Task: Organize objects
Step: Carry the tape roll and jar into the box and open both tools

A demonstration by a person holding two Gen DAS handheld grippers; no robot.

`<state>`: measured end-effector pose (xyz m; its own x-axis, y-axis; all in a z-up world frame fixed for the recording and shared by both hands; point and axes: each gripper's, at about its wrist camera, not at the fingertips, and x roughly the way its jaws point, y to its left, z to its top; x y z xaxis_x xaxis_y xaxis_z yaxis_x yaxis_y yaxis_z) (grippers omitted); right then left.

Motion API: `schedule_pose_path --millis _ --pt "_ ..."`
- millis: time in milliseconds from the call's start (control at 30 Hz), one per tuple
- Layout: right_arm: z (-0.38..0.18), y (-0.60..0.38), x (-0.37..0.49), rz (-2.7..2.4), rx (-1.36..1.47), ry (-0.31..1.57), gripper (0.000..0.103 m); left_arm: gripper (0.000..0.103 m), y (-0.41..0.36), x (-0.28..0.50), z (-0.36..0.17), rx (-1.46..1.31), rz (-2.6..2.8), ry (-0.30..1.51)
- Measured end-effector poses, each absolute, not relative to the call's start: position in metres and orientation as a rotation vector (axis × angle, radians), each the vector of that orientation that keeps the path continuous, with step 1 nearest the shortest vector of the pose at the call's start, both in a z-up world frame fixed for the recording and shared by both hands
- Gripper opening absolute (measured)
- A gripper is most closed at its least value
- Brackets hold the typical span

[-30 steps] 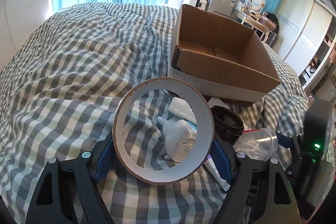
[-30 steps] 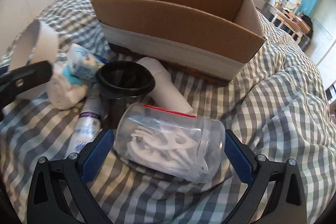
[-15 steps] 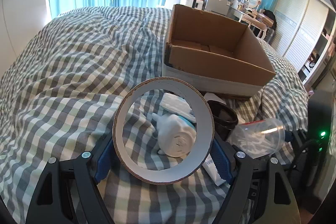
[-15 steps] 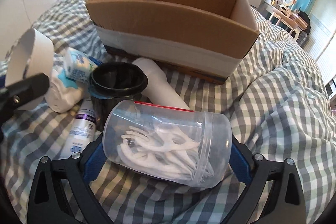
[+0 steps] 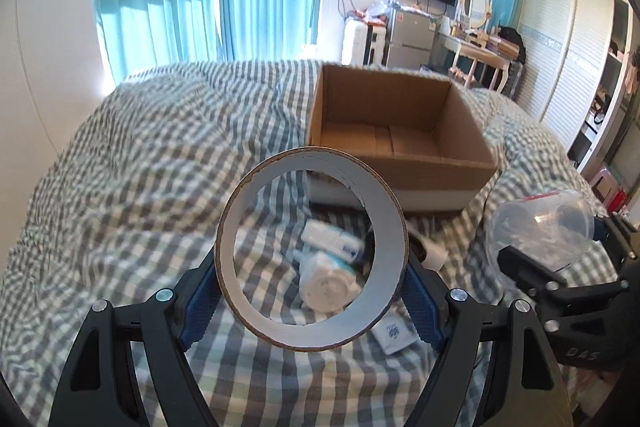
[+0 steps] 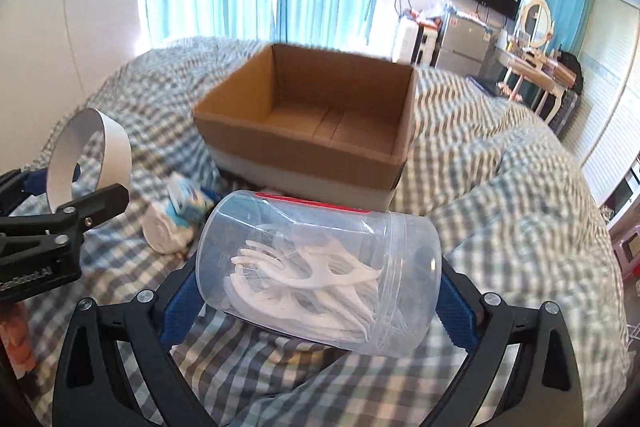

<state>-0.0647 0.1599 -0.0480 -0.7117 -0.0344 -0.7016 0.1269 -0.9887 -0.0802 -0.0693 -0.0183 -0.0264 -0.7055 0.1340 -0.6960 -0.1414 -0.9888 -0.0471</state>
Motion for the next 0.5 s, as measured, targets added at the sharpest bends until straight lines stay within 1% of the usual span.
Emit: schedule_pose_path --millis 267,367,467,500 --pt "0.017 0.174 -0.088 -2.833 0.99 0.219 0.098 0.082 -0.002 -0.105 0.028 -0.981 2.804 0.108" --pt "0.04 0.179 -0.109 -2.852 0.928 0.222 0.098 0.082 0.008 -0.131 0.042 -0.949 2.815 0.19" --pt "0.056 0.182 -0.136 -2.862 0.893 0.2 0.098 0.082 0.018 -0.156 0.049 -0.926 2.812 0.269" --pt "0.061 0.185 -0.151 -2.86 0.894 0.16 0.098 0.082 0.023 -0.166 0.05 -0.927 2.807 0.278"
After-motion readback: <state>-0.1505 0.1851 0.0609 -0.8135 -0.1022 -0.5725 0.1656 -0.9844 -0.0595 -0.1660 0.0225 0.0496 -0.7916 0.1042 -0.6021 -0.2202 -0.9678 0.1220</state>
